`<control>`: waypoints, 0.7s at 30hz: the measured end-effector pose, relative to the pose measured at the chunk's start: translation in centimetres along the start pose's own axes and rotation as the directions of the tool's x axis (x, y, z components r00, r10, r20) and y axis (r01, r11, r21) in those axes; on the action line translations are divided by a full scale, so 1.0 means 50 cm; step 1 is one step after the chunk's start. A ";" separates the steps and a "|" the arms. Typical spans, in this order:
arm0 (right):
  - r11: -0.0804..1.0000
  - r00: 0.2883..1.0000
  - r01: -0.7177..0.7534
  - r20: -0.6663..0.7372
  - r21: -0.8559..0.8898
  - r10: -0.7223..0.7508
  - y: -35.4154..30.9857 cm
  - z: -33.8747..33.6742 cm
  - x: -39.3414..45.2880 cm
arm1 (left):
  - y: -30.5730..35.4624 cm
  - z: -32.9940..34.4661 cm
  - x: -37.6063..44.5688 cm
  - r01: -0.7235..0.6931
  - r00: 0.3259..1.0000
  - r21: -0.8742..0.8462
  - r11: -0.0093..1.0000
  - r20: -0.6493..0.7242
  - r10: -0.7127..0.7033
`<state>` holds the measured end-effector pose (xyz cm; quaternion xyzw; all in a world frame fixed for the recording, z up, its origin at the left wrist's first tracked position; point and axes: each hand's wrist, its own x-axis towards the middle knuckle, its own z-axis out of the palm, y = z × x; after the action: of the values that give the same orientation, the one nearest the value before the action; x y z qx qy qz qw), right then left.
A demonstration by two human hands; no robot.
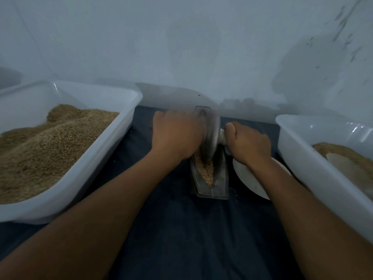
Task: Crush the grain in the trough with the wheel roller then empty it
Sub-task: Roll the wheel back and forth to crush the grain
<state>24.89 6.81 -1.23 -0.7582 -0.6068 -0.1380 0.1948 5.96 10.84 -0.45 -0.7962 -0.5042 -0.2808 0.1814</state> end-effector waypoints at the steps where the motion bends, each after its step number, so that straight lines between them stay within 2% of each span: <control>1: 1.000 1.000 -0.013 0.010 0.020 0.012 0.002 0.000 -0.003 | 0.003 -0.002 0.004 -0.004 1.000 0.008 1.000 0.008 0.004; 14: 0.999 0.999 -0.038 0.014 -0.034 0.039 0.000 0.014 0.049 | -0.013 0.046 0.041 0.019 1.000 -0.016 1.000 -0.005 -0.019; 21: 0.998 0.999 0.000 -0.042 -0.061 -0.002 -0.007 0.016 0.090 | -0.029 0.073 0.067 0.052 0.998 -0.045 0.998 0.026 -0.051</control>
<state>25.54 11.14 0.11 -0.7604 -0.5984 -0.1723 0.1844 6.71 15.90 -1.17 -0.7902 -0.5203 -0.2872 0.1496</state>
